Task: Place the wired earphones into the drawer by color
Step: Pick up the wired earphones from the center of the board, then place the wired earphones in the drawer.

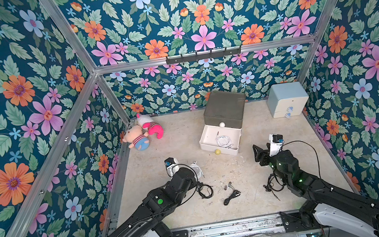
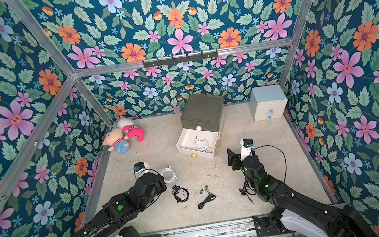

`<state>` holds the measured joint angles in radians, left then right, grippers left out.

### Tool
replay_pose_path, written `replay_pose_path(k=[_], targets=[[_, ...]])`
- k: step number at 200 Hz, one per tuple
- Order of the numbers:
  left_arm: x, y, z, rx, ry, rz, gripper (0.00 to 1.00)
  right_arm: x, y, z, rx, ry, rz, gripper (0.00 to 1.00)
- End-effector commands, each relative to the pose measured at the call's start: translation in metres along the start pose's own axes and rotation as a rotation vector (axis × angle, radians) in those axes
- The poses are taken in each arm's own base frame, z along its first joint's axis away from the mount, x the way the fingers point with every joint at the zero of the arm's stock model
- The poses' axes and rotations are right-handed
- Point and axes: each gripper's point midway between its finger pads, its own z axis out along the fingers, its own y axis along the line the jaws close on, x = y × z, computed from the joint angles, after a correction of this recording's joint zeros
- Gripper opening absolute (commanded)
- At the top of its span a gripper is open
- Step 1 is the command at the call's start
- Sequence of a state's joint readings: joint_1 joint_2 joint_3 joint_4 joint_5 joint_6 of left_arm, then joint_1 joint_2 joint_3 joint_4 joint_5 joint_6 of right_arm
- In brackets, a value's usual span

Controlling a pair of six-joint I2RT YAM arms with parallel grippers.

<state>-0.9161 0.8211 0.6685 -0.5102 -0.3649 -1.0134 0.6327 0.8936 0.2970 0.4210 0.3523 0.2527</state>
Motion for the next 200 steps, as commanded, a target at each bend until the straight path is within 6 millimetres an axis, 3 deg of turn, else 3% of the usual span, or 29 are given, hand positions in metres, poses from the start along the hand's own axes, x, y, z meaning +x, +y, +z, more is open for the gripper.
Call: replay_pose_path(k=[1, 90, 147, 200], targets=[[-0.026, -0.029, -0.003, 0.071, -0.088, 0.029, 0.00, -0.006, -0.001, 0.000, 0.010, -0.025, 0.004, 0.78], [-0.066, -0.103, 0.012, 0.194, -0.203, 0.077, 0.00, -0.007, 0.000, -0.001, 0.003, -0.028, 0.008, 0.78], [-0.080, -0.122, 0.031, 0.197, -0.230, 0.094, 0.00, -0.009, -0.001, -0.003, 0.004, -0.034, 0.010, 0.78], [-0.087, -0.129, 0.063, 0.213, -0.201, 0.086, 0.00, -0.010, -0.002, -0.003, 0.007, -0.037, 0.012, 0.78]])
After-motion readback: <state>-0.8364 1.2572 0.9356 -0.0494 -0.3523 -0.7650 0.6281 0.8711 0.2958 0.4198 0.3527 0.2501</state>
